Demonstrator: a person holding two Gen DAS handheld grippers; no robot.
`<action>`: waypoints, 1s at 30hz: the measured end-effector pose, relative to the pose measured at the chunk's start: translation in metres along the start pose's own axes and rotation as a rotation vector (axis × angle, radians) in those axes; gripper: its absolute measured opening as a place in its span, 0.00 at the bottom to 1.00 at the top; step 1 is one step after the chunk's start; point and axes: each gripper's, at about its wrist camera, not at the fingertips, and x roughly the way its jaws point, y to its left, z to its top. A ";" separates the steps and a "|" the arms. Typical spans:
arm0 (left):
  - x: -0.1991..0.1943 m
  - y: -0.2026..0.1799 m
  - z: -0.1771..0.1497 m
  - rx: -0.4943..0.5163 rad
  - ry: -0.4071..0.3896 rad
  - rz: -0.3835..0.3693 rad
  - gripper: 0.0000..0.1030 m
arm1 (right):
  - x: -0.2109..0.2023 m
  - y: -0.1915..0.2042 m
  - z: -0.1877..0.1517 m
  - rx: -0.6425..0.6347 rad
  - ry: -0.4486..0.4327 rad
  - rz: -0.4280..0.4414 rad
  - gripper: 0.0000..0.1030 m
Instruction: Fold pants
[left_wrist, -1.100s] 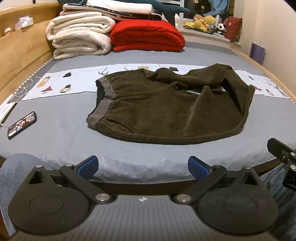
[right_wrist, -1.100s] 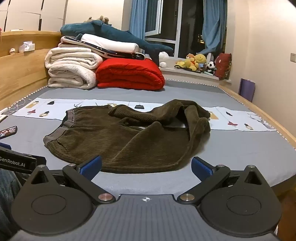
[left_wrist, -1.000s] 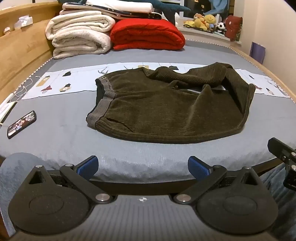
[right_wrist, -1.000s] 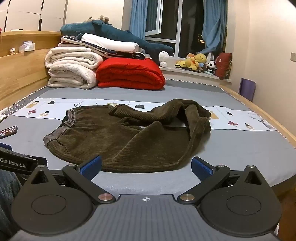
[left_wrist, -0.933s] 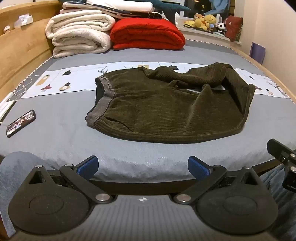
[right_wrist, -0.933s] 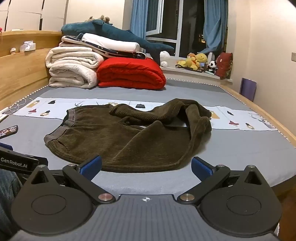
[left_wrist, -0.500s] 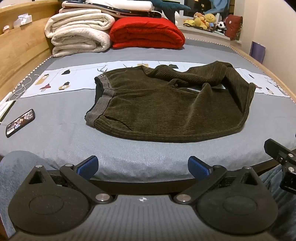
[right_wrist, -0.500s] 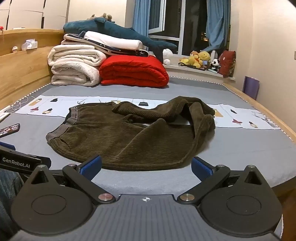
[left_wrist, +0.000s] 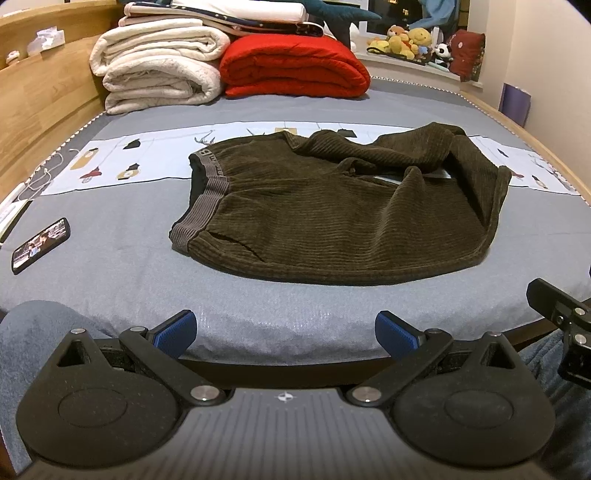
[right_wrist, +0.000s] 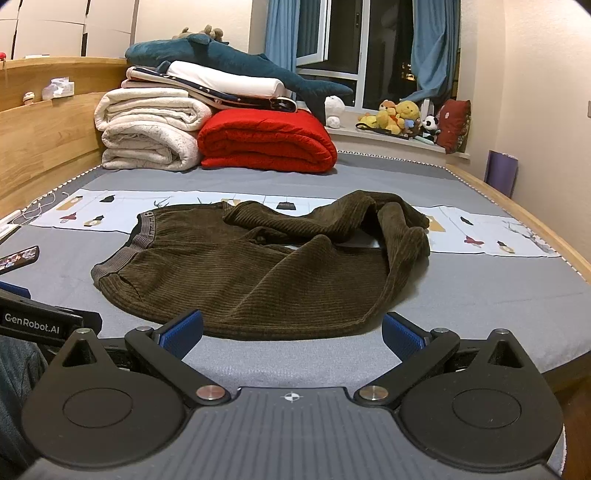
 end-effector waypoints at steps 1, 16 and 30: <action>0.000 0.000 0.000 -0.001 0.001 0.001 1.00 | 0.000 0.000 0.000 0.000 0.000 0.001 0.99; -0.002 -0.001 0.000 0.005 -0.004 -0.002 1.00 | -0.001 -0.002 0.000 0.003 -0.003 0.005 0.99; -0.001 -0.005 0.001 0.015 -0.004 -0.004 1.00 | -0.002 -0.003 0.002 0.001 0.001 0.004 0.99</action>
